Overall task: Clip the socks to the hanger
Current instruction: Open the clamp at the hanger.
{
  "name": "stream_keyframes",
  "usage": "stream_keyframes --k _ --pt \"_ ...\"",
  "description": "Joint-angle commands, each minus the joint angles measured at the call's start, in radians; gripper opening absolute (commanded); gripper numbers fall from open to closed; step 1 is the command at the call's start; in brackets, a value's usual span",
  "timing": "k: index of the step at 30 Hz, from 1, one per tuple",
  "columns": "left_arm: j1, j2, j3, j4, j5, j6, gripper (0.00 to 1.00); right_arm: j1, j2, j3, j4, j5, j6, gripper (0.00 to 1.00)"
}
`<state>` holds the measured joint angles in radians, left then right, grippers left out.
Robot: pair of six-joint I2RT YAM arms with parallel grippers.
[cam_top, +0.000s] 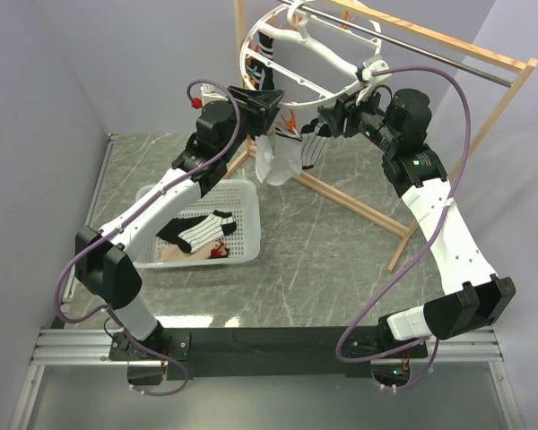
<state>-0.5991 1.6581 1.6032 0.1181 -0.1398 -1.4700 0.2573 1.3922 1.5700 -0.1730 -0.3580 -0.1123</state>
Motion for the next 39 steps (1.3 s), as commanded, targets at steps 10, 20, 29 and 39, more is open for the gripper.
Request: stream_keyframes --k 10,20,29,39 --pt "0.015 0.014 0.066 0.015 -0.044 -0.05 0.18 -0.024 -0.059 -0.005 -0.02 -0.034 -0.098 0.66" --pt "0.082 0.006 0.1 -0.02 0.045 -0.052 0.2 -0.092 -0.088 -0.041 -0.039 -0.237 -0.188 0.66" --pt "0.124 0.003 0.127 -0.057 0.097 -0.073 0.21 -0.092 -0.065 -0.041 -0.01 -0.3 -0.21 0.66" --pt "0.131 0.023 0.144 -0.057 0.132 -0.087 0.21 -0.076 -0.019 -0.054 0.066 -0.253 -0.195 0.66"
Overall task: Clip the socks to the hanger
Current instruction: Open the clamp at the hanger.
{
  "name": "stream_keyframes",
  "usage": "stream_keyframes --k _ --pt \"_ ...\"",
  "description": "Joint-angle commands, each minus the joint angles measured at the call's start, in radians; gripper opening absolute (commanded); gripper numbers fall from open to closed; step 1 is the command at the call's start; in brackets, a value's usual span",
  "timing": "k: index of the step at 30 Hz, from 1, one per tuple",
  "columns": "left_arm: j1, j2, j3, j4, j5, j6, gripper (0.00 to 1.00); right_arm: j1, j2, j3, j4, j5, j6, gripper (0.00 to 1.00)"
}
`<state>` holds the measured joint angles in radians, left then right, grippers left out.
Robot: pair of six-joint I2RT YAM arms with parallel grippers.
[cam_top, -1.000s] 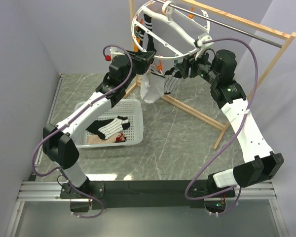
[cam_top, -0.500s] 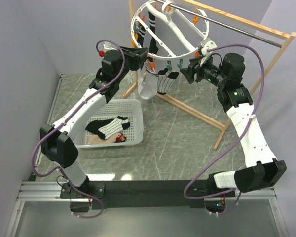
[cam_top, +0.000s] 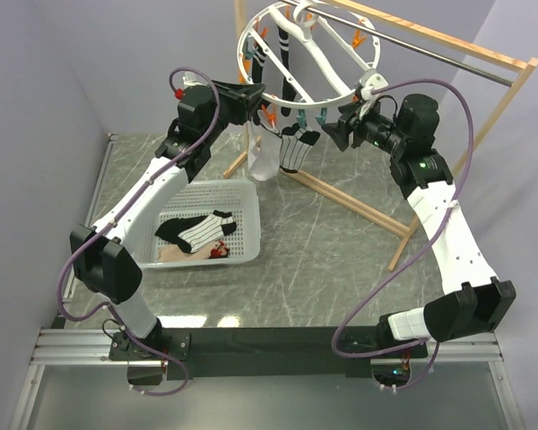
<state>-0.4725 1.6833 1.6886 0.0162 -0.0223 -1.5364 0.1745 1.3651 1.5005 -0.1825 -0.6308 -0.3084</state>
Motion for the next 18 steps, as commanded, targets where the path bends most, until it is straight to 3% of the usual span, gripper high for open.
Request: stream_keyframes --k 1,18 --pt "0.006 -0.004 0.06 0.045 0.013 -0.021 0.21 0.008 0.011 0.012 0.096 0.013 0.006 0.65" --pt "0.015 -0.005 0.057 0.047 0.013 -0.021 0.2 0.023 0.097 0.053 0.181 -0.05 0.032 0.66"
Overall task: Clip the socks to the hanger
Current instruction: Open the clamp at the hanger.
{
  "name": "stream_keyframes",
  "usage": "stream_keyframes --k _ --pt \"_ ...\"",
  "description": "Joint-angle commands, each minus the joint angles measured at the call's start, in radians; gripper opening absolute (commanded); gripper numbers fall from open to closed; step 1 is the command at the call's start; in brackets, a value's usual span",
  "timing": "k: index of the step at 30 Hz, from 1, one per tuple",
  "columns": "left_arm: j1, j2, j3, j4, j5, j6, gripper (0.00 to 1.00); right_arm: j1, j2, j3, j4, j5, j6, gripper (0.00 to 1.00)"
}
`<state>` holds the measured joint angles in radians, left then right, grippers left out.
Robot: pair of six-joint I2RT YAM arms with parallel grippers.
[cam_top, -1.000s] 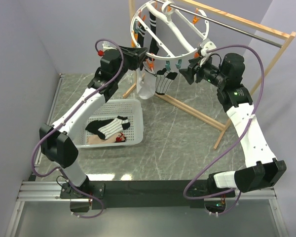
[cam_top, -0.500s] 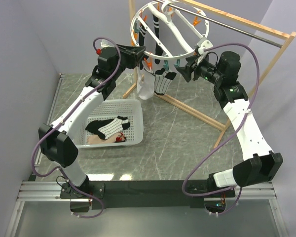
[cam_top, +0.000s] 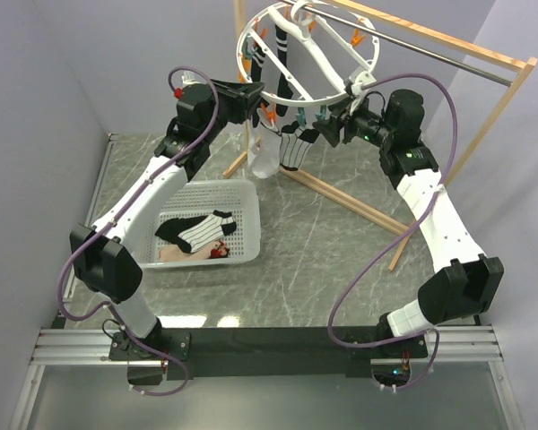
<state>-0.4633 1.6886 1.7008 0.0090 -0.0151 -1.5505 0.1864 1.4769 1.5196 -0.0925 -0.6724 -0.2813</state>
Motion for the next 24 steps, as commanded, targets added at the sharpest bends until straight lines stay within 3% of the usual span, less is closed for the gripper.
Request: stream_keyframes --k 1,6,24 --pt "0.008 -0.009 0.046 0.052 0.006 -0.006 0.2 0.01 -0.015 0.028 0.137 -0.006 0.025 0.66" --pt "0.011 -0.004 0.054 0.052 0.02 -0.006 0.2 0.008 -0.026 -0.027 0.278 -0.009 0.111 0.65" --pt "0.026 -0.015 0.03 0.065 0.035 -0.014 0.2 0.012 -0.013 -0.101 0.537 0.002 0.333 0.65"
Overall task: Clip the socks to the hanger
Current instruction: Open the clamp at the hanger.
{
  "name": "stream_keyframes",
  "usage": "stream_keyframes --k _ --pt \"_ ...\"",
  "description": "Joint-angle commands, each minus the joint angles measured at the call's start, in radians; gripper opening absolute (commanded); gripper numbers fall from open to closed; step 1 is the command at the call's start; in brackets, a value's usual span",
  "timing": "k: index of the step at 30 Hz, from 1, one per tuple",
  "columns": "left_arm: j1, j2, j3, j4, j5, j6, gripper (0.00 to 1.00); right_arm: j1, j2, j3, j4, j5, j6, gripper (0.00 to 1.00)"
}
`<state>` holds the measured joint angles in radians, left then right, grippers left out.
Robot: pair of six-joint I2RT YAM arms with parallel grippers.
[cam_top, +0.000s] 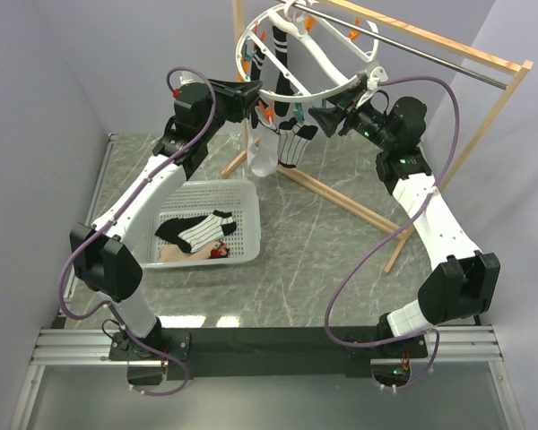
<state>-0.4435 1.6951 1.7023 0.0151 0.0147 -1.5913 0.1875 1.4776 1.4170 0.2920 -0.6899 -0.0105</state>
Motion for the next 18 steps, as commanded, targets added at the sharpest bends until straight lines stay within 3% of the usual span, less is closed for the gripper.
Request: stream_keyframes --k 1,8,18 --pt "0.006 -0.018 0.026 0.056 0.005 0.025 0.2 0.009 -0.016 -0.003 0.18 0.029 0.073 0.65" --pt "0.006 -0.018 0.026 0.054 -0.001 0.025 0.2 0.012 -0.011 -0.016 0.239 0.026 0.158 0.66" --pt "0.005 -0.015 0.022 0.062 -0.008 0.016 0.19 0.044 -0.026 -0.004 0.13 0.093 0.026 0.68"
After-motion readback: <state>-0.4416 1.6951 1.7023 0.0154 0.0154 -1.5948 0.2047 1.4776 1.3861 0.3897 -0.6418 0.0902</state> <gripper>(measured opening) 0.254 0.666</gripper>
